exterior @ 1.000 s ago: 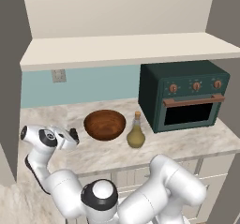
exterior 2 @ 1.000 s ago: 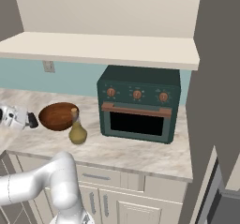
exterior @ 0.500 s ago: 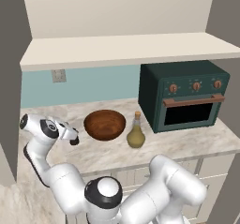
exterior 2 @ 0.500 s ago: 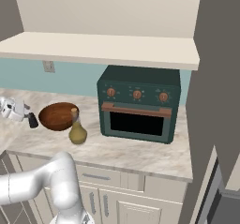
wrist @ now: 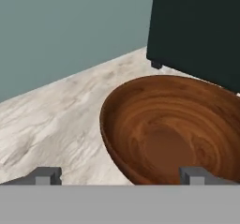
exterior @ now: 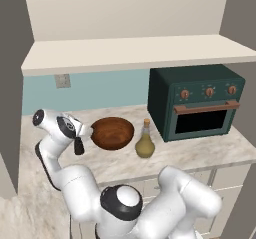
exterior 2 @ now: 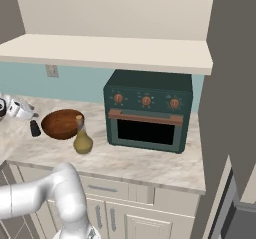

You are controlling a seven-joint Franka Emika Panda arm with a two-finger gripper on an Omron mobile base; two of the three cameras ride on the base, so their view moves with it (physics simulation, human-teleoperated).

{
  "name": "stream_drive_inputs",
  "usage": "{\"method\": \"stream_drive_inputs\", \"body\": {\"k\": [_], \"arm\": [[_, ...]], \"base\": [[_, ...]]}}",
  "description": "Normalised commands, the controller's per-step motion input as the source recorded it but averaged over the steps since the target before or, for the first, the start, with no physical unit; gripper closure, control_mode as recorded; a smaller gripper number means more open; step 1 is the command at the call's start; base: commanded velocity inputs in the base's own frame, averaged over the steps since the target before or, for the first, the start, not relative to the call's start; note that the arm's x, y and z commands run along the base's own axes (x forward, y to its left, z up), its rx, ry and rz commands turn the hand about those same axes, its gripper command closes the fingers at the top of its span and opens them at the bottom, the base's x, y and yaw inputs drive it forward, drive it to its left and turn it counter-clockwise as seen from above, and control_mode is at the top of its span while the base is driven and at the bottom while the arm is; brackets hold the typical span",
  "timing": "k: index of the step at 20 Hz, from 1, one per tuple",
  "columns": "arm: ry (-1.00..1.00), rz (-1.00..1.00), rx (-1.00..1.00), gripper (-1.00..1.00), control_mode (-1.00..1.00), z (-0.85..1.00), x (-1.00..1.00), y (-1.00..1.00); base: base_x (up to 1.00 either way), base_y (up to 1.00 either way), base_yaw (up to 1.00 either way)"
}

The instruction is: Retrieve the bottle and the shaker from the cabinet and place them next to the mixing bowl on the counter. Then add garlic from the fridge to the mixing bowl.

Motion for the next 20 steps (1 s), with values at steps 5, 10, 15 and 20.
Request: {"method": "stream_drive_inputs", "body": {"k": [5, 10, 15, 20], "arm": [[0.02, 0.58, 0.01, -1.0, -1.0, 0.13, 0.0, -0.69], [0.15, 0.55, 0.0, -1.0, -1.0, 0.39, -0.12, -0.4], [0.19, 0.29, 0.0, -1.0, -1.0, 0.43, -0.45, -0.21], [0.09, 0.04, 0.0, -1.0, -1.0, 0.27, -0.83, -0.2]], "base": [[0.0, 0.0, 0.0], [0.0, 0.0, 0.0], [0.0, 0.0, 0.0], [0.0, 0.0, 0.0]]}}
